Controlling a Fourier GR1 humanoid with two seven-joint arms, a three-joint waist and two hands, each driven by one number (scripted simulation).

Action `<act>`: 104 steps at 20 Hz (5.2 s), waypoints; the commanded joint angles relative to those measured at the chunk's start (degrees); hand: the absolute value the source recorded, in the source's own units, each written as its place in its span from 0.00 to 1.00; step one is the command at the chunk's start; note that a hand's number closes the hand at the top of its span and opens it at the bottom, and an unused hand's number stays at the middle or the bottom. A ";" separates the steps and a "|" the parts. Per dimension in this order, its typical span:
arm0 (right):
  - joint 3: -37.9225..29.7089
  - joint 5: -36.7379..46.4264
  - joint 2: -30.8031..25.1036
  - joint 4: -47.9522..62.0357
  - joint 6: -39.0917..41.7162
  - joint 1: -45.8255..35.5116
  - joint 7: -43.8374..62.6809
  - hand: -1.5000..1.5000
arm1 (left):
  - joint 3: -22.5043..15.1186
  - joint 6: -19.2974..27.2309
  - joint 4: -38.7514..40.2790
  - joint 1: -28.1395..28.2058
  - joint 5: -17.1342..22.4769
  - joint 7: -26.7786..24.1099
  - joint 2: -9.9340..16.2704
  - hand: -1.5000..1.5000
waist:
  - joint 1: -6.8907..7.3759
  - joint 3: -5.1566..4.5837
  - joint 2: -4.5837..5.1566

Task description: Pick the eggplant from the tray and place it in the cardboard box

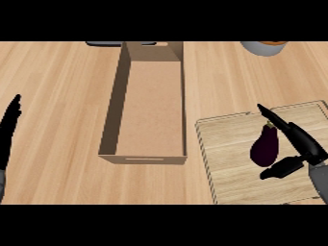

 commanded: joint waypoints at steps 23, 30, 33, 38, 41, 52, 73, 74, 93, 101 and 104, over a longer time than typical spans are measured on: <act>1.23 9.25 9.99 -15.66 3.23 4.07 15.97 0.00 | 6.91 -6.44 1.30 -1.12 -4.55 -1.31 -2.95 0.50 | 0.09 0.14 0.14; -1.34 15.41 13.42 -13.69 -10.41 4.88 10.37 1.00 | 6.27 -4.70 -0.32 -1.76 -6.70 0.86 -5.23 0.50 | -0.13 0.15 0.12; -4.81 15.82 12.39 -8.12 -11.62 -1.00 10.57 1.00 | 7.53 -5.73 -0.28 0.71 -5.98 -1.23 -5.18 0.50 | 0.21 0.15 0.17; -6.06 16.71 12.50 -17.65 -15.85 2.65 15.18 1.00 | 7.47 -6.37 -5.45 1.60 -6.63 2.78 -4.67 0.50 | -0.25 0.13 -0.07; -4.78 22.12 5.73 -7.50 -13.34 -11.11 10.13 1.00 | 4.75 -5.50 -3.74 -1.59 -7.76 2.96 -7.12 0.50 | 1.41 0.20 0.46; -1.07 29.47 -5.44 9.15 -10.51 -34.33 -15.49 1.00 | 3.77 -5.78 -1.89 -4.09 -8.43 1.17 -7.66 0.50 | 4.34 0.31 1.46; -5.40 21.84 16.36 25.88 1.98 -60.97 -8.83 1.00 | 8.77 -8.39 2.19 -4.74 -6.71 0.24 -4.07 0.50 | 1.01 0.09 0.31; -5.20 22.32 17.00 27.22 1.09 -59.48 -9.27 1.00 | 8.11 -6.36 1.54 -2.28 -7.50 -2.11 -6.16 0.50 | 1.15 0.10 0.36; 5.10 13.51 25.75 41.18 -11.86 -64.47 5.61 1.00 | 4.20 -7.49 0.62 -7.44 -10.18 0.96 -7.93 0.50 | 6.92 -0.03 1.81; 8.58 6.31 25.76 40.25 -7.68 -62.36 7.75 0.00 | 3.53 -8.07 1.31 -9.13 -10.43 1.87 -8.47 0.50 | 8.40 0.03 1.85; 7.77 4.47 25.76 40.11 -9.75 -62.18 4.77 0.00 | 4.70 -9.23 1.63 -8.71 -9.31 0.90 -7.34 0.50 | 7.53 0.06 1.93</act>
